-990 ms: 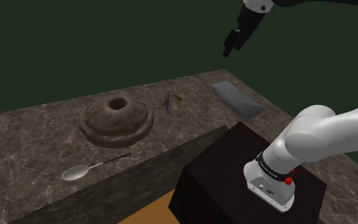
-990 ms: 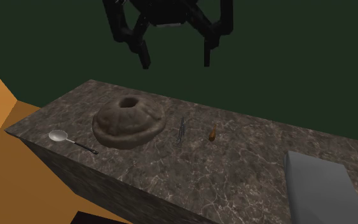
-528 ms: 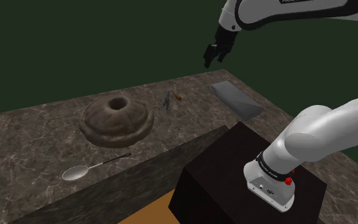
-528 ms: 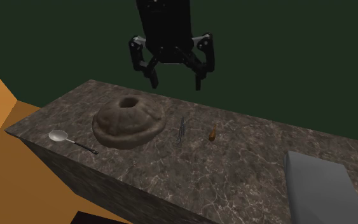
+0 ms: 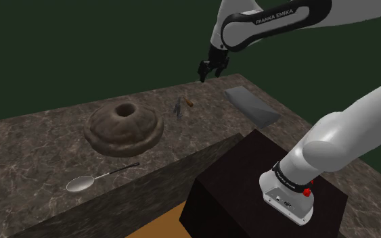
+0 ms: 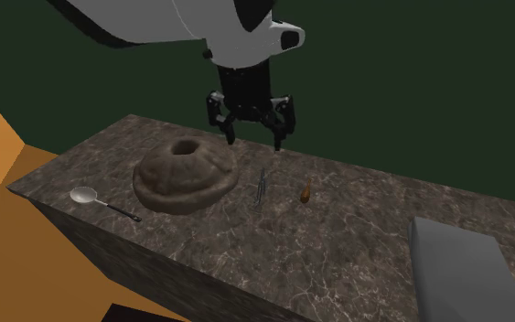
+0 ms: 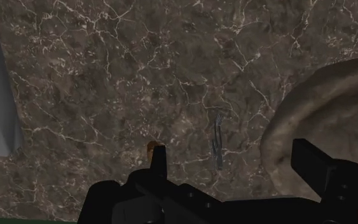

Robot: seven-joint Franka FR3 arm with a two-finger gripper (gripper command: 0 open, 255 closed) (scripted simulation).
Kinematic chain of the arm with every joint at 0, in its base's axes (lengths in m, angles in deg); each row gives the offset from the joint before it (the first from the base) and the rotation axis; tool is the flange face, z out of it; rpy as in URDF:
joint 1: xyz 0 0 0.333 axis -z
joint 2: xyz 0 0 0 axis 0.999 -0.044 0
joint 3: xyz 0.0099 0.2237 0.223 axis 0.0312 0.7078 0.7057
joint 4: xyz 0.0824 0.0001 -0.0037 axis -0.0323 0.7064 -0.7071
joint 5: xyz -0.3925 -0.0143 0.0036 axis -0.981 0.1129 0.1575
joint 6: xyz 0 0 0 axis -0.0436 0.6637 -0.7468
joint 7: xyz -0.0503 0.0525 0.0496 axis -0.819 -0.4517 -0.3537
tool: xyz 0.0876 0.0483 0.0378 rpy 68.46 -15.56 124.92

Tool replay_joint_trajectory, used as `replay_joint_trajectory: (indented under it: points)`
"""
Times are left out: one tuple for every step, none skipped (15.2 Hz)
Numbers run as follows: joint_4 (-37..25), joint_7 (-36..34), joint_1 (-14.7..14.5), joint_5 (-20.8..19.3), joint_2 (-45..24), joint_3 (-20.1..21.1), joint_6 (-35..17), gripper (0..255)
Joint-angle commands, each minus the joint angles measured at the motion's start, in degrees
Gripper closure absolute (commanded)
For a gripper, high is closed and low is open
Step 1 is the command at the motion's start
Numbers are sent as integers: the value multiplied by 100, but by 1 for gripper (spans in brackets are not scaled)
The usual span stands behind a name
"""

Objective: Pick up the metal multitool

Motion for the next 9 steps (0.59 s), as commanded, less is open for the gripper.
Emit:
replay_joint_trajectory:
  points:
    - [-99,-172,15,-12,-464,24,-328,0]
    - [-179,-253,19,-19,-684,34,-448,0]
    - [-266,-333,23,-26,-906,42,-563,0]
    - [-361,-412,26,-34,-1129,49,-671,0]
    - [-462,-489,27,-42,-1352,52,-774,0]
    - [-571,-565,27,-50,-1577,54,-870,0]
    - [-687,-640,25,-58,-1802,54,-960,0]
    - [-809,-712,21,-64,-2027,51,-1044,0]
    - [-939,-781,15,-68,-2253,46,-1121,0]
